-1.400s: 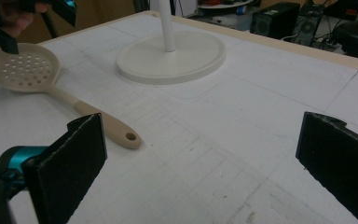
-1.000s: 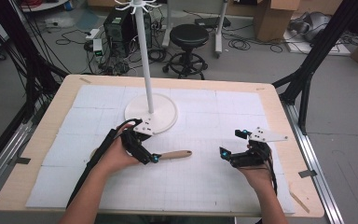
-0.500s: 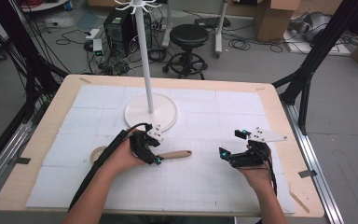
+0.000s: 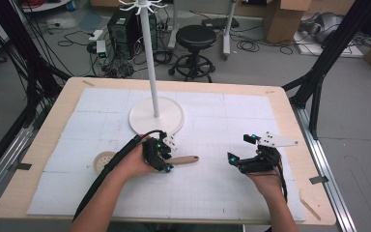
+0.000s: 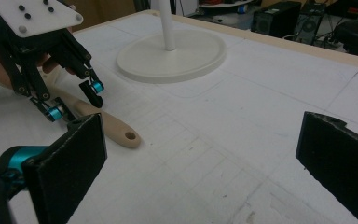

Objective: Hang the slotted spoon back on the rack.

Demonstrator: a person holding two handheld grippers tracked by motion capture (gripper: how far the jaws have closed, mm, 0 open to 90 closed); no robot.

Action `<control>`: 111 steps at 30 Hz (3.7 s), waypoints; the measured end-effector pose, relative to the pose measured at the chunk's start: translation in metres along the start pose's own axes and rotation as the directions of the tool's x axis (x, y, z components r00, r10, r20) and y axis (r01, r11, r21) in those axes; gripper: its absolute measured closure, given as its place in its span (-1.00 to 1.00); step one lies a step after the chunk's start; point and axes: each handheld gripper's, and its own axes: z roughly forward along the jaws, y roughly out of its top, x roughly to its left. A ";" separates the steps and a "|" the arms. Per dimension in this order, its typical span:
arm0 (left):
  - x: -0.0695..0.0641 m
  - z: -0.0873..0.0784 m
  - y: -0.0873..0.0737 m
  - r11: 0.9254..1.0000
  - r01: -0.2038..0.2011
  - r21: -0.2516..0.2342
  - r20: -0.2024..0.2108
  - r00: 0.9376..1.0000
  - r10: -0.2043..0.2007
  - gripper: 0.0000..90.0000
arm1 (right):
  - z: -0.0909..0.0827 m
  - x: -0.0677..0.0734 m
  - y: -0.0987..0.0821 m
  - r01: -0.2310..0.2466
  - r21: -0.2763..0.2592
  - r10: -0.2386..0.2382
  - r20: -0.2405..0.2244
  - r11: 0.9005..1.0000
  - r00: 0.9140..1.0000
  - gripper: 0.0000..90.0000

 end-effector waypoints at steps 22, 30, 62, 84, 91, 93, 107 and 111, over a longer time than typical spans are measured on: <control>-0.001 -0.032 -0.002 0.993 0.010 -0.120 -0.038 0.999 -0.015 0.60 | -0.001 -0.001 -0.001 0.001 -0.001 -0.001 0.005 1.000 1.000 -0.98; 0.000 -0.078 -0.013 0.957 0.032 -0.290 -0.063 0.997 -0.053 0.60 | 0.000 0.001 0.000 0.003 0.005 -0.003 0.003 1.000 1.000 -0.98; 0.016 -0.187 -0.030 0.857 0.049 -0.513 -0.086 0.990 -0.108 0.60 | 0.001 0.003 0.000 0.006 0.011 -0.006 0.002 1.000 1.000 -0.98; 0.035 -0.225 -0.022 0.800 0.060 -0.596 -0.081 0.988 -0.135 0.60 | 0.000 0.002 0.000 0.003 0.006 -0.003 0.002 1.000 1.000 -0.98; 0.041 -0.240 -0.015 0.803 0.061 -0.592 -0.094 0.985 -0.145 0.60 | 0.001 0.001 -0.001 0.004 0.005 -0.004 0.002 1.000 1.000 -0.98; 0.044 -0.245 -0.014 0.804 0.067 -0.591 -0.097 0.983 -0.154 0.60 | 0.001 0.001 -0.001 0.003 0.005 -0.003 0.002 1.000 1.000 -0.98; 0.072 -0.283 -0.005 0.818 0.088 -0.568 -0.129 0.972 -0.195 0.60 | 0.000 0.000 -0.001 -0.005 0.001 0.005 0.003 1.000 1.000 -0.98; 0.080 -0.293 0.001 0.831 0.089 -0.550 -0.143 0.970 -0.199 0.60 | 0.000 0.000 -0.001 -0.005 0.003 0.005 0.003 1.000 1.000 -0.98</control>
